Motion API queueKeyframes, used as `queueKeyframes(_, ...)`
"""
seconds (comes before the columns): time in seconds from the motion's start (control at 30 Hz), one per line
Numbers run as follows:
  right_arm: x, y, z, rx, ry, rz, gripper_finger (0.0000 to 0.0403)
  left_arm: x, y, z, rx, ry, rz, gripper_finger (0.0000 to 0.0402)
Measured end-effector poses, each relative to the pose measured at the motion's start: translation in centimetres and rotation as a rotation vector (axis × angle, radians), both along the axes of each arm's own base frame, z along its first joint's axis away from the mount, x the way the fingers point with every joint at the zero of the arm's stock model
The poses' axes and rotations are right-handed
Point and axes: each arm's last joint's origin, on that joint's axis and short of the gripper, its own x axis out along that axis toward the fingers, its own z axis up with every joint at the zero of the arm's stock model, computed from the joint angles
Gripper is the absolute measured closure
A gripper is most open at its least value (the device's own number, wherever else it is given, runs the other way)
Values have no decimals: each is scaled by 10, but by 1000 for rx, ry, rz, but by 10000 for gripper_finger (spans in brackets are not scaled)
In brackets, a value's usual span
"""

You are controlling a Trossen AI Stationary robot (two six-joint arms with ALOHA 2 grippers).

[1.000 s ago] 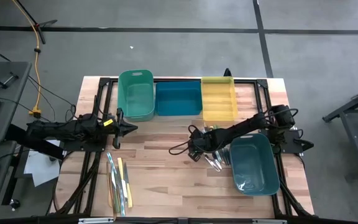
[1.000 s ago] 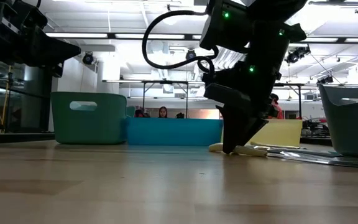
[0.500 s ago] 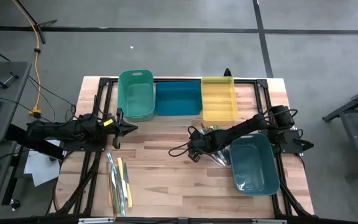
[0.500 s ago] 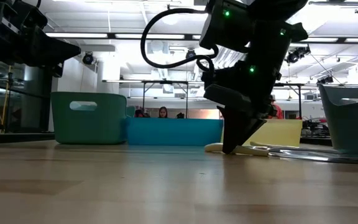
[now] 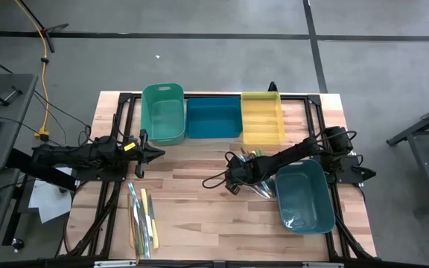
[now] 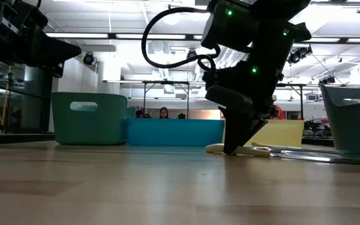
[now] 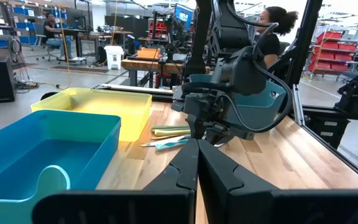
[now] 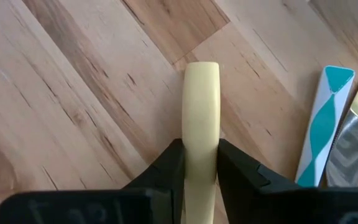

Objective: Sort silverware by color (type)
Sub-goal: Put the yellow knife into the blue bin

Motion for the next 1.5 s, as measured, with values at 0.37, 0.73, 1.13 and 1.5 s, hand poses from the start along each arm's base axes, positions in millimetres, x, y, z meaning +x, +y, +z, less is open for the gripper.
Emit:
queueKeyframes(0.37,8,4,9,6,-2,54,333,0,0,0,0,0,0,401)
queueKeyframes(0.73,35,19,40,33,-110,215,334,0,0,0,0,0,0,401)
queueKeyframes(1.13,51,24,61,-1,-221,324,334,0,0,0,0,0,0,401)
queueKeyframes(1.5,42,17,97,-42,-299,358,334,0,0,0,0,0,0,401)
